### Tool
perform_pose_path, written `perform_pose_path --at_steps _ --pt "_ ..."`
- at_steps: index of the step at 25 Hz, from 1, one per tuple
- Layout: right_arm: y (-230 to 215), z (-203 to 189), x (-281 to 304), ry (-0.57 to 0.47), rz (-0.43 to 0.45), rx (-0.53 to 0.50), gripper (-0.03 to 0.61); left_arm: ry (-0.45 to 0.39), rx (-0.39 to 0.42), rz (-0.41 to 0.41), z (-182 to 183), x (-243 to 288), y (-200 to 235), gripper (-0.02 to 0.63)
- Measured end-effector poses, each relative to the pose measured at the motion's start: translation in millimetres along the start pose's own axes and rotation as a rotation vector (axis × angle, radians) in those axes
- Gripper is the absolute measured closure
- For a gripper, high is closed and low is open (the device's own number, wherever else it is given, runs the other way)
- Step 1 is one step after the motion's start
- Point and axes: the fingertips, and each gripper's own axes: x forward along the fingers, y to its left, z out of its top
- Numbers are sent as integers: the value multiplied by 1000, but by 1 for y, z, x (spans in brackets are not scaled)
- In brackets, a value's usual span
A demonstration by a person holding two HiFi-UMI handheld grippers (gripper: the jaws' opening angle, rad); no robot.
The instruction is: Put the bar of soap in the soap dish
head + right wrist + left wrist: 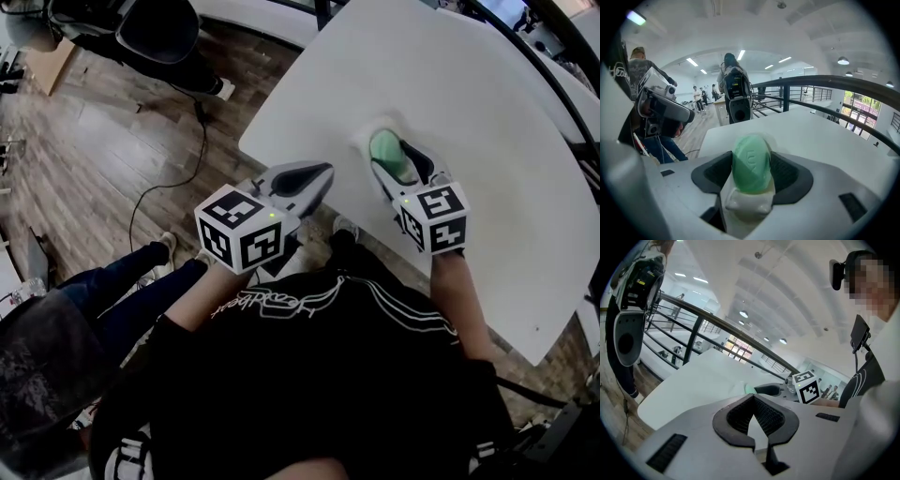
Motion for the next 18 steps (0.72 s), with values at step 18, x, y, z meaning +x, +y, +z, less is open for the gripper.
perform_pose_path --at_steps 18 --pt "81 32 -78 -205 96 56 368 -13 65 -31 -19 -70 -55 606"
